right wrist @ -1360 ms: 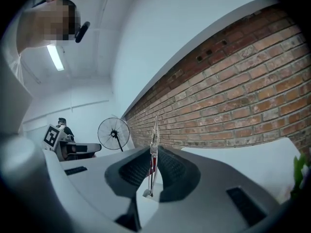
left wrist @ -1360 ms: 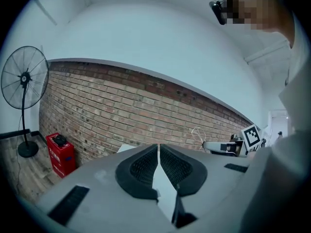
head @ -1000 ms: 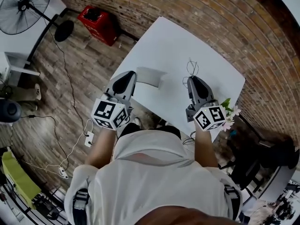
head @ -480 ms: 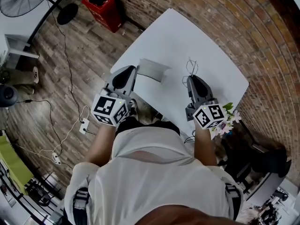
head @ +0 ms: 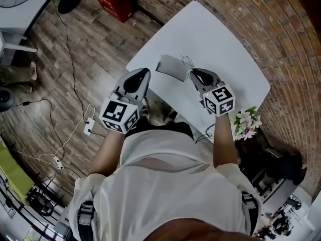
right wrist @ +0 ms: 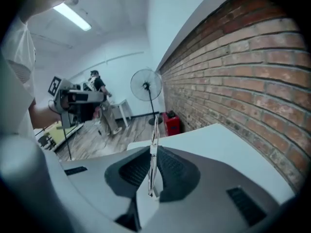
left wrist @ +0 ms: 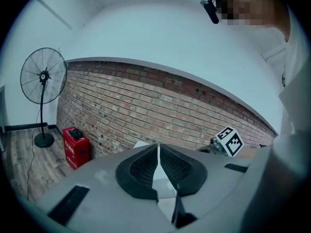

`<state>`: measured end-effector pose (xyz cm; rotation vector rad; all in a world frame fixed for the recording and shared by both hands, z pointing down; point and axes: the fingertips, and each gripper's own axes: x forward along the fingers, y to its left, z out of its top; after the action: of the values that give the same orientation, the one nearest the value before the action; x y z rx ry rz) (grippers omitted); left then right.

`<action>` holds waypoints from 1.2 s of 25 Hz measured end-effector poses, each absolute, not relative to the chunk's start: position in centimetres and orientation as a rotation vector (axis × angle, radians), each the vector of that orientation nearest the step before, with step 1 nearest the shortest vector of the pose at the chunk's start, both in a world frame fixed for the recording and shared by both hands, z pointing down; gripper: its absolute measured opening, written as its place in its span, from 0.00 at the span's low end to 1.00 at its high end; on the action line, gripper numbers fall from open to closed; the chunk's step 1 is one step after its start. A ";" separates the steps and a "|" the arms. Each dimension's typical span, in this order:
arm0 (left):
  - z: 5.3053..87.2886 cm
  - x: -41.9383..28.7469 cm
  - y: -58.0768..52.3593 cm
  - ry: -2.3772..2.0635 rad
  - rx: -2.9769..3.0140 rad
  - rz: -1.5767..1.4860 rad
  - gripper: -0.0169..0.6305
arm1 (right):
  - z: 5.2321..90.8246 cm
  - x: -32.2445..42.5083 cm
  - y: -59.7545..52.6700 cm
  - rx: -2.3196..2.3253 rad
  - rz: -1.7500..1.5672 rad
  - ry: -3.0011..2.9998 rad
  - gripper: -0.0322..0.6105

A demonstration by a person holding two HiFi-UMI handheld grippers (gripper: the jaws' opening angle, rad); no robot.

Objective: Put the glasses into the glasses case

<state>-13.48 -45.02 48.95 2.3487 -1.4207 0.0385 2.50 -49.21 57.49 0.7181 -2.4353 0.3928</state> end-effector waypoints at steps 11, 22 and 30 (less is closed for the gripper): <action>50.0 -15.6 -43.9 -1.448 2.287 0.019 0.07 | 70.3 -1.9 -48.1 0.285 0.242 -2.080 0.20; 50.7 -15.7 -43.1 -1.446 2.261 0.040 0.07 | 75.0 -2.3 -47.4 0.129 0.342 -1.969 0.20; 50.1 -15.8 -43.4 -1.434 2.277 0.026 0.07 | 71.3 -3.0 -48.2 0.278 0.249 -2.072 0.37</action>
<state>-15.78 -43.45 50.10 2.2765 -1.4341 0.0258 -2.96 -48.16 71.29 0.2777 -2.0716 0.2492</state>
